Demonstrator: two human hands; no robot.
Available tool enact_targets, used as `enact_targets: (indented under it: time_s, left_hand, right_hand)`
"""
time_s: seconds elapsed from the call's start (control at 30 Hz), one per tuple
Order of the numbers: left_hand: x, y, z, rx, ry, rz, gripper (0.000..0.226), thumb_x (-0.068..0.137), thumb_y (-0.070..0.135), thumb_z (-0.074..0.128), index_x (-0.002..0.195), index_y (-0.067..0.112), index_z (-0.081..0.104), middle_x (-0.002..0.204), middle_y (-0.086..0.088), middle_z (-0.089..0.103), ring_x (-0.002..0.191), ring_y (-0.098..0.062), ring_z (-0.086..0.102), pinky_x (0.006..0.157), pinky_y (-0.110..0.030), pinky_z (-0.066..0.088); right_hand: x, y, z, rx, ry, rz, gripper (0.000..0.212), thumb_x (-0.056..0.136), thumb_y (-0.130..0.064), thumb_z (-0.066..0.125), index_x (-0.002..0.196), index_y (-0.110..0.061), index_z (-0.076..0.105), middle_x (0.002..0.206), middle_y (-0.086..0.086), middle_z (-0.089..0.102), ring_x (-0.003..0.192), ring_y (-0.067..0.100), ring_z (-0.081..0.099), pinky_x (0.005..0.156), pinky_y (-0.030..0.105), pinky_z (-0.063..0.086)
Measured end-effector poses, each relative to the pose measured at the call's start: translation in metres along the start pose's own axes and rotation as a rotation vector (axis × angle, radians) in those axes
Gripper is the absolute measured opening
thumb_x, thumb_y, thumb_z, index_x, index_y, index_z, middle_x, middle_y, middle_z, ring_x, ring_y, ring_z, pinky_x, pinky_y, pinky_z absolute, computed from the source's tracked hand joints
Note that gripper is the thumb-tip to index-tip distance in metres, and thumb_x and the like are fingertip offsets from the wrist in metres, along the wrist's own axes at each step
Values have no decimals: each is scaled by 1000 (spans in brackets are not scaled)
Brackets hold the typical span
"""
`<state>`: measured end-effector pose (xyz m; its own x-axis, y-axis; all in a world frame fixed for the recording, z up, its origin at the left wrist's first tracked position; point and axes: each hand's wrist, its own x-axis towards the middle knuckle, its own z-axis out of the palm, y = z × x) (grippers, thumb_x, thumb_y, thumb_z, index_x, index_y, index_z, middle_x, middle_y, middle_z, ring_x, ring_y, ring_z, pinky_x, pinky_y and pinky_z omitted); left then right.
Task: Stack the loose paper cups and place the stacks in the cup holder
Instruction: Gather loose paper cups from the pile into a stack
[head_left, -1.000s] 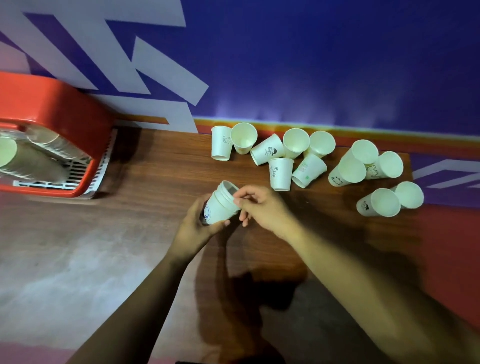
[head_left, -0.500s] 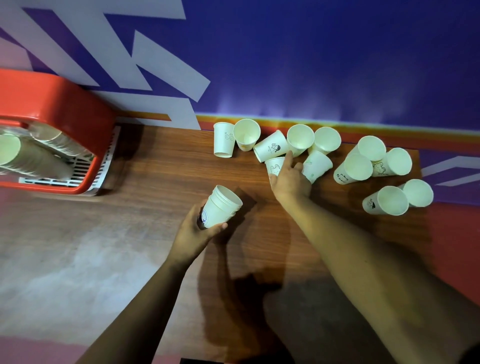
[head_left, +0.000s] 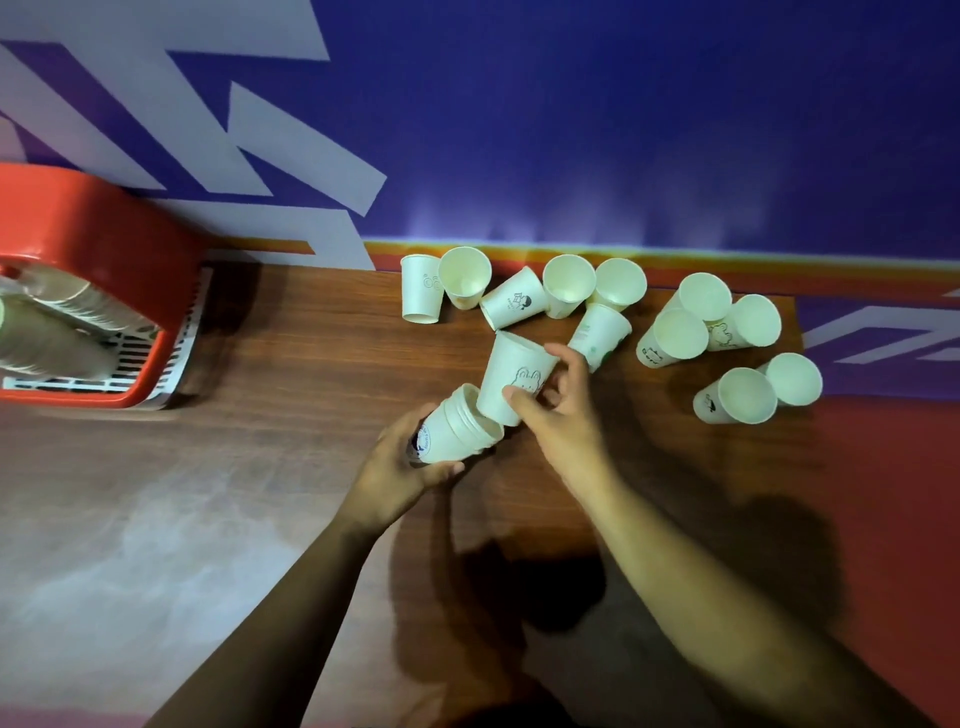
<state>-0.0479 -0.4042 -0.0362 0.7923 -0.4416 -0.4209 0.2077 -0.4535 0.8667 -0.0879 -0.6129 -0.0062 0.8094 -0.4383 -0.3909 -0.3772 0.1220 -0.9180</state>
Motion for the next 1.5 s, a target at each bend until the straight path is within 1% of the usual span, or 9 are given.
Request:
enact_targets:
  time_s: [0.1,0.23,0.47,0.6,0.7,0.87,1.1,1.3,1.5]
  left_hand:
    - [5,13,17,-59,-69,11,72,71,22,89,133,37,56,132,4,64,124,-13,60,107,-39,48]
    - [10,31,43,-106,-112,46,70,75,9,86,136,25,55,131,7,66,123,-8,60,102,-23,48]
    - [15,50,83,-92,-209,50,68,77,10,84,137,23,54,128,9,66,118,-3,61,93,-13,47]
    - [21,63,109,-98,-228,6,67,79,15,84,137,28,53,121,9,66,103,0,65,77,-13,53]
    - [21,63,124,-67,-225,-4,65,80,18,84,135,28,52,120,13,64,105,3,63,74,-10,51]
    - [16,56,143,-32,-211,-36,67,74,34,87,132,28,54,119,14,66,109,-4,64,78,-13,51]
    - [17,50,156,46,-209,-56,69,73,38,87,134,27,55,119,11,69,107,-3,66,91,-28,55]
    - [18,52,175,77,-213,-86,64,74,35,86,131,23,58,113,9,72,102,-5,68,83,-21,52]
    - [17,55,193,87,-185,-94,62,77,25,86,130,26,55,114,11,69,103,-4,66,83,-20,52]
  right_hand:
    - [-18,9,-10,-50,-33,16,57,79,-39,71,129,-41,44,133,-6,55,122,9,53,104,39,46]
    - [-36,11,-23,-240,10,-50,46,100,-40,43,144,-26,43,149,-13,41,137,-1,33,117,29,27]
    - [-44,4,-76,-301,12,41,48,98,-45,46,143,-29,43,144,-11,46,131,3,41,105,22,34]
    - [-35,2,-137,-539,338,-174,40,94,-38,57,129,-19,54,126,2,54,105,11,56,83,15,45]
    - [-20,18,-177,-871,478,-257,44,88,-28,66,125,-6,57,129,12,51,114,26,56,92,31,49]
    - [0,50,-215,-1184,376,-116,39,86,-21,67,120,-3,60,125,16,52,114,35,52,92,42,47]
    - [-1,64,-227,-1218,357,-223,13,87,-15,63,96,-6,67,106,10,60,101,31,58,77,41,54]
    - [1,64,-235,-1215,289,-222,36,86,-21,68,119,-10,60,119,9,57,109,30,55,79,39,53]
    - [5,52,-241,-1031,374,-340,11,84,-12,61,91,-6,68,102,10,63,99,28,59,76,34,50]
